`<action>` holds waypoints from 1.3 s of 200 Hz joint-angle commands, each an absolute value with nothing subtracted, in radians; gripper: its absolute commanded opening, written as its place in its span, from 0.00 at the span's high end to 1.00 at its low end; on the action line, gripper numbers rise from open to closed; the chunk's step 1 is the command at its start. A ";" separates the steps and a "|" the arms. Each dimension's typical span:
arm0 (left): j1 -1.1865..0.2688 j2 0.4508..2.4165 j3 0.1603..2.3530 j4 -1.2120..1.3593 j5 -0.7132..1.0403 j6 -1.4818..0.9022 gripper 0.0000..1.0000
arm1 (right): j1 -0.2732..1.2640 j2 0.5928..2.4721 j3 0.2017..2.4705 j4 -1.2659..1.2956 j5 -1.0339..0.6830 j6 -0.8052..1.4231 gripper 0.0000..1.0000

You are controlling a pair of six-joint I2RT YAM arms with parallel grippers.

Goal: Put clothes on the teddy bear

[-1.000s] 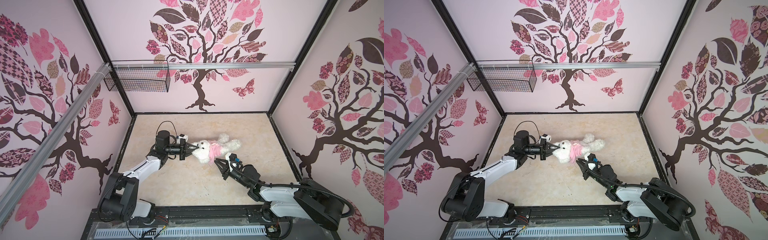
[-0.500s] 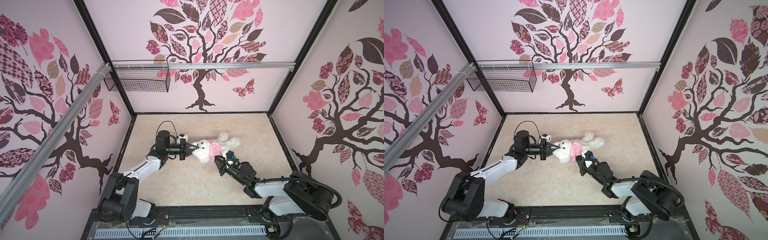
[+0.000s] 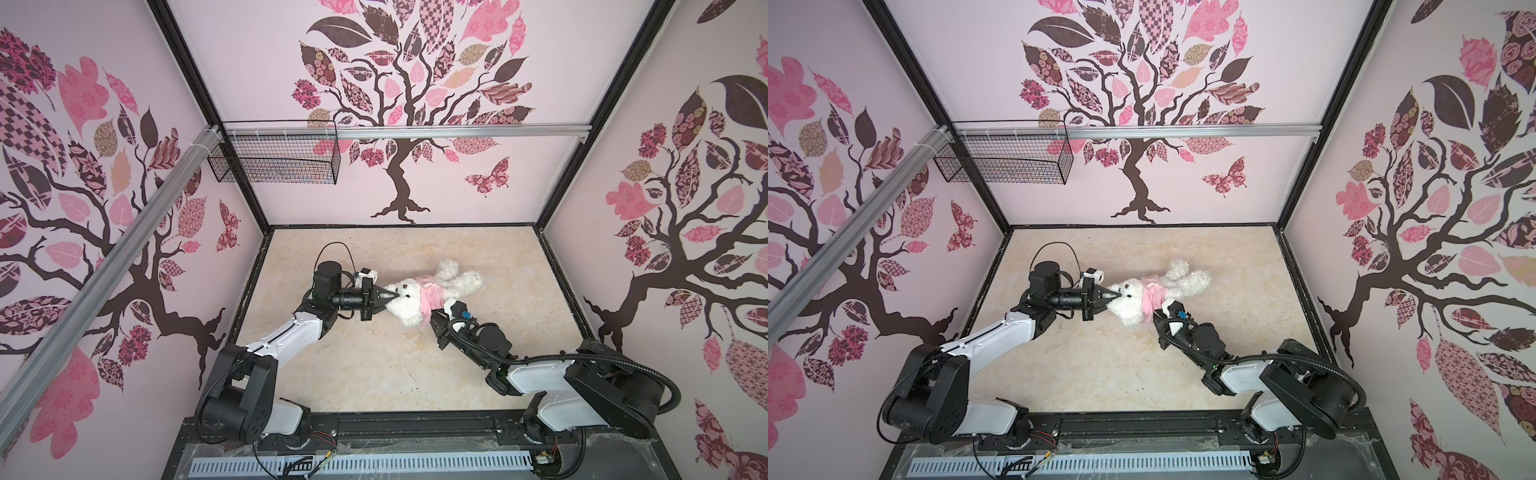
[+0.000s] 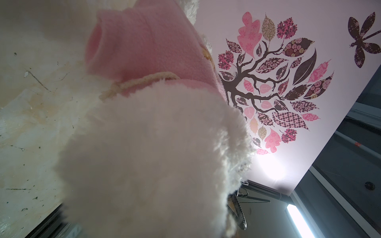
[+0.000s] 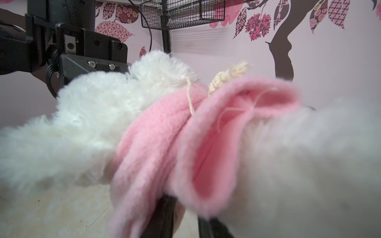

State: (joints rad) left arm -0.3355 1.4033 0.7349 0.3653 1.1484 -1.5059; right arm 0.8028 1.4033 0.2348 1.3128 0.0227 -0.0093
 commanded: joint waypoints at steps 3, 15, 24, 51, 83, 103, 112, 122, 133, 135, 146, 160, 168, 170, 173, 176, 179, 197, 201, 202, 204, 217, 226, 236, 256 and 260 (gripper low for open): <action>-0.355 1.387 0.772 0.394 1.178 -1.484 1.00 | 0.807 1.433 0.305 1.382 -0.021 -0.028 0.77; -0.359 1.387 0.772 0.394 1.177 -1.483 1.00 | 0.806 1.443 0.316 1.384 -0.031 -0.029 0.78; -0.360 1.388 0.770 0.394 1.176 -1.482 1.00 | 0.805 1.448 0.323 1.383 -0.037 -0.031 0.80; -0.360 1.389 0.770 0.368 1.178 -1.457 1.00 | 0.806 1.444 0.322 1.382 0.006 -0.035 0.89; -0.343 1.387 0.787 0.210 1.151 -1.336 1.00 | 0.806 1.383 0.270 1.356 0.178 -0.012 1.00; -0.315 1.383 0.821 -0.065 1.082 -1.136 1.00 | 0.806 1.305 0.233 1.291 0.290 0.014 1.00; -0.311 1.384 0.838 -0.154 1.047 -1.059 1.00 | 0.806 1.263 0.225 1.248 0.324 0.028 1.00; -0.311 1.388 0.854 -0.230 1.010 -0.993 1.00 | 0.806 1.224 0.216 1.212 0.346 0.037 1.00; -0.311 1.399 0.869 -0.286 0.976 -0.942 1.00 | 0.806 1.189 0.207 1.185 0.369 0.044 1.00; -0.311 1.401 0.871 -0.294 0.970 -0.934 1.00 | 0.806 1.184 0.207 1.179 0.371 0.044 1.00; -0.311 1.413 0.888 -0.354 0.930 -0.882 1.00 | 0.805 1.154 0.207 1.144 0.386 0.049 1.00; -0.314 1.423 0.917 -0.444 0.863 -0.809 1.00 | 0.806 1.122 0.213 1.098 0.404 0.056 1.00; -0.316 1.430 0.929 -0.485 0.829 -0.772 1.00 | 0.806 1.102 0.218 1.061 0.420 0.065 1.00; -0.316 1.433 0.932 -0.493 0.821 -0.765 1.00 | 0.806 1.096 0.219 1.054 0.425 0.067 1.00; -0.316 1.434 0.934 -0.502 0.810 -0.756 1.00 | 0.806 1.090 0.220 1.043 0.431 0.069 1.00; -0.316 1.436 0.937 -0.512 0.800 -0.746 1.00 | 0.805 1.084 0.223 1.033 0.437 0.069 1.00; -0.316 1.439 0.939 -0.522 0.789 -0.738 1.00 | 0.806 1.078 0.223 1.024 0.442 0.069 1.00; -0.318 1.450 0.950 -0.568 0.727 -0.697 1.00 | 0.807 1.051 0.227 0.982 0.476 0.080 1.00; -0.319 1.451 0.952 -0.580 0.711 -0.688 1.00 | 0.806 1.044 0.227 0.974 0.483 0.086 1.00; -0.319 1.453 0.951 -0.581 0.708 -0.685 1.00 | 0.805 1.043 0.227 0.972 0.485 0.087 1.00; -0.319 1.454 0.952 -0.586 0.701 -0.681 1.00 | 0.805 1.040 0.226 0.968 0.490 0.089 1.00; -0.319 1.457 0.959 -0.614 0.647 -0.653 1.00 | 0.806 1.023 0.228 0.938 0.522 0.095 1.00; -0.319 1.461 0.962 -0.635 0.611 -0.634 1.00 | 0.806 1.010 0.226 0.919 0.548 0.103 1.00; -0.319 1.466 0.961 -0.645 0.588 -0.622 1.00 | 0.806 0.997 0.225 0.904 0.575 0.104 1.00; -0.325 1.476 0.961 -0.664 0.548 -0.595 1.00 | 0.806 0.983 0.227 0.874 0.611 0.109 1.00; -0.328 1.478 0.962 -0.670 0.537 -0.587 1.00 | 0.806 0.982 0.230 0.868 0.618 0.110 1.00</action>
State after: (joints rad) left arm -0.3492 1.4544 0.9447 -0.5346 0.7807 -0.6693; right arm 0.8310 1.0386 0.2016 0.8387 0.3824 0.0830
